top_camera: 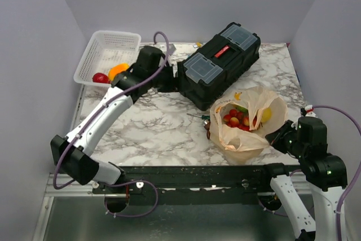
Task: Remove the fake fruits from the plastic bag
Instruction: Take out the fake fruit from the plastic bag.
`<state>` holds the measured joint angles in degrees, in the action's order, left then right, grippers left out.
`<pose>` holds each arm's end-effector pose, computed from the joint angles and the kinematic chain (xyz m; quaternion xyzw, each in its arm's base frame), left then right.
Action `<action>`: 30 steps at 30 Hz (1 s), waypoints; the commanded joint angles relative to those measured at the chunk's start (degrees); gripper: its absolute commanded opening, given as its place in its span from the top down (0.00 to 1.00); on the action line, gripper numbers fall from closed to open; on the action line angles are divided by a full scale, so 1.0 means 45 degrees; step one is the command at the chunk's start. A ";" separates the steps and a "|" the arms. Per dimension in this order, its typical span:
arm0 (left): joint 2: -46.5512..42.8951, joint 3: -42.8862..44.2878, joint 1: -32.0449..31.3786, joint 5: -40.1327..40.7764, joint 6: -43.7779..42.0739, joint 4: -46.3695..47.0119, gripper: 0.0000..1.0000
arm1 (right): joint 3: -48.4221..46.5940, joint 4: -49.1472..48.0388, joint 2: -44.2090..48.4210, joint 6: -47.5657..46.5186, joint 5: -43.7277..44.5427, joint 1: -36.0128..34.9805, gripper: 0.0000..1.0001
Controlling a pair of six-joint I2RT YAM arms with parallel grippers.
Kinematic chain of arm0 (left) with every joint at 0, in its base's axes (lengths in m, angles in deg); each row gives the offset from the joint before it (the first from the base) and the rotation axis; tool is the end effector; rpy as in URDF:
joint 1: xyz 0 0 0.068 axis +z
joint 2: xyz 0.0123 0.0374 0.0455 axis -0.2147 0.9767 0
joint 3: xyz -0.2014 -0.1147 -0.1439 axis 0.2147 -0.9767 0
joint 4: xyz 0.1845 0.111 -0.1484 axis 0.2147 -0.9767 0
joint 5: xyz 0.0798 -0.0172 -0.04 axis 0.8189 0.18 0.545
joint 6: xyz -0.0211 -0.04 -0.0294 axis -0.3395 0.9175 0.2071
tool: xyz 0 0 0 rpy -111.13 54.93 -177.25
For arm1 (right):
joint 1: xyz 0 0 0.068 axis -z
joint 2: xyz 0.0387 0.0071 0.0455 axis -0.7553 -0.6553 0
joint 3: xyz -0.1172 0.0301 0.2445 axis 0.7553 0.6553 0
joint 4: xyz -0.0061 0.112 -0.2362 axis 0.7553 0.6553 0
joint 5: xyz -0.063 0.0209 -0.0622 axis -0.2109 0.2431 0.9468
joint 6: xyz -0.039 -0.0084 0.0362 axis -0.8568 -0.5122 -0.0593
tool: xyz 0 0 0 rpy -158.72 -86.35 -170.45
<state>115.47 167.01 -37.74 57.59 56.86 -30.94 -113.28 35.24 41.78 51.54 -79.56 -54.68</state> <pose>0.2801 -0.1450 0.3787 0.0048 0.8842 -0.3424 0.3177 0.0448 0.0045 0.3339 0.2258 0.8830 0.1422 0.3861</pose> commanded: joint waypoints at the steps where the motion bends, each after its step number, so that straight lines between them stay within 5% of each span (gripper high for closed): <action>1: -0.1392 -0.0969 -0.3305 -0.0618 0.0095 0.1304 0.23 | -0.0053 0.0234 0.0142 0.0152 0.0163 0.0020 0.99; 11: -0.2087 -0.3047 -0.9032 0.0350 -0.1471 0.4627 0.22 | 0.0359 -0.0561 0.0483 0.0089 -0.1603 0.0030 0.99; 17: 0.0044 -0.0660 -0.9466 0.1434 -0.2934 0.2744 0.30 | 0.1359 -0.1375 0.1205 0.0528 -0.3001 0.0020 0.99; 21: 0.1428 0.0200 -0.9463 0.0208 -0.2911 0.2569 0.37 | 0.1622 -0.1204 0.1453 0.0745 -0.2756 0.0020 0.99; 30: 0.4507 0.2178 -0.9459 0.1191 -0.2975 0.1444 0.38 | 0.1460 -0.0413 0.1286 0.0402 -0.2301 0.0025 0.99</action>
<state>129.43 169.72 -80.19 59.17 45.17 -18.86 -106.48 31.89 47.55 53.79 -90.09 -54.68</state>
